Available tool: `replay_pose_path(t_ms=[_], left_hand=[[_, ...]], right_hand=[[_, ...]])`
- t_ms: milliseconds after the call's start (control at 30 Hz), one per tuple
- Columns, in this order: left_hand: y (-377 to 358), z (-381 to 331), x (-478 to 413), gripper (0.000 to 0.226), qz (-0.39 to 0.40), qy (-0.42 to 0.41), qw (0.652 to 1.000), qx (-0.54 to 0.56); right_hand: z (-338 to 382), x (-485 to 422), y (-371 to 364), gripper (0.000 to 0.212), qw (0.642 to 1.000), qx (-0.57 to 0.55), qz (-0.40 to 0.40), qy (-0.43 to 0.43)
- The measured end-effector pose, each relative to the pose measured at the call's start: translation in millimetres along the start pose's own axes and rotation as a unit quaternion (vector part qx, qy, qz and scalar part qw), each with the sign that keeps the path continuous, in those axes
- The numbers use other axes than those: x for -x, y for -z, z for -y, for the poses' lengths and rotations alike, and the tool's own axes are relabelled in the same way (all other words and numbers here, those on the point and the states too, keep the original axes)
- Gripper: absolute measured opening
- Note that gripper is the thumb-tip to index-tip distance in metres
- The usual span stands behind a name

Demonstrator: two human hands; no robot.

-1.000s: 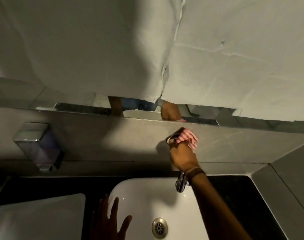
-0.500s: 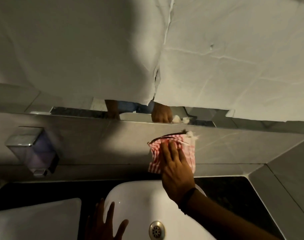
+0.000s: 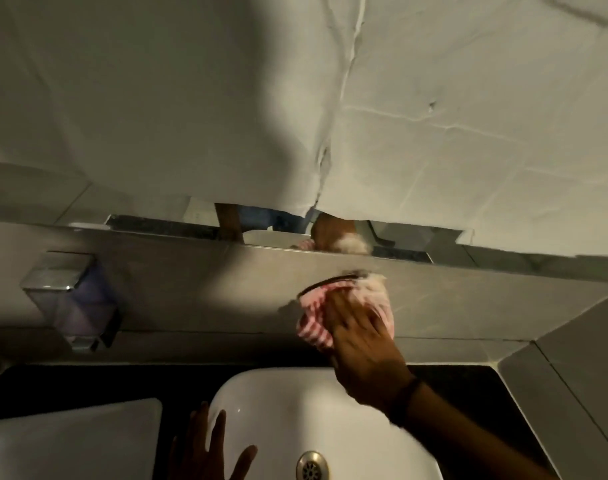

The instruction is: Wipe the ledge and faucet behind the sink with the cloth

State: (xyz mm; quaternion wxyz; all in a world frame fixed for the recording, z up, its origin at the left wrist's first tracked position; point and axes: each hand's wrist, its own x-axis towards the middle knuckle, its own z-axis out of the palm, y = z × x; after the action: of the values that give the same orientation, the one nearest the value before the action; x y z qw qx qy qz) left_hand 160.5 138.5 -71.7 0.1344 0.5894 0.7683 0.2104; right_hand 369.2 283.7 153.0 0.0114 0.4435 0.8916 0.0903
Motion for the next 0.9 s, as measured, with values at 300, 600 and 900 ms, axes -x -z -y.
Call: replay_pose_path(t_ms=[300,600,900], left_hand=[[-7,5,0,0.091,0.057,0.022,0.998,0.025],[-2,-2,2,0.087,0.025,0.027,0.999,-0.028],[-1,-2,1,0.087,0.031,0.032,0.999,-0.015]], right_hand=[[-36,-37,-4,0.068,0.301,-0.879,0.099,-0.355],[-37,-35,-20,0.048,0.446,-0.823,0.037,-0.350],[-15,-50,16,0.038,0.719,-0.614,0.055,-0.320]])
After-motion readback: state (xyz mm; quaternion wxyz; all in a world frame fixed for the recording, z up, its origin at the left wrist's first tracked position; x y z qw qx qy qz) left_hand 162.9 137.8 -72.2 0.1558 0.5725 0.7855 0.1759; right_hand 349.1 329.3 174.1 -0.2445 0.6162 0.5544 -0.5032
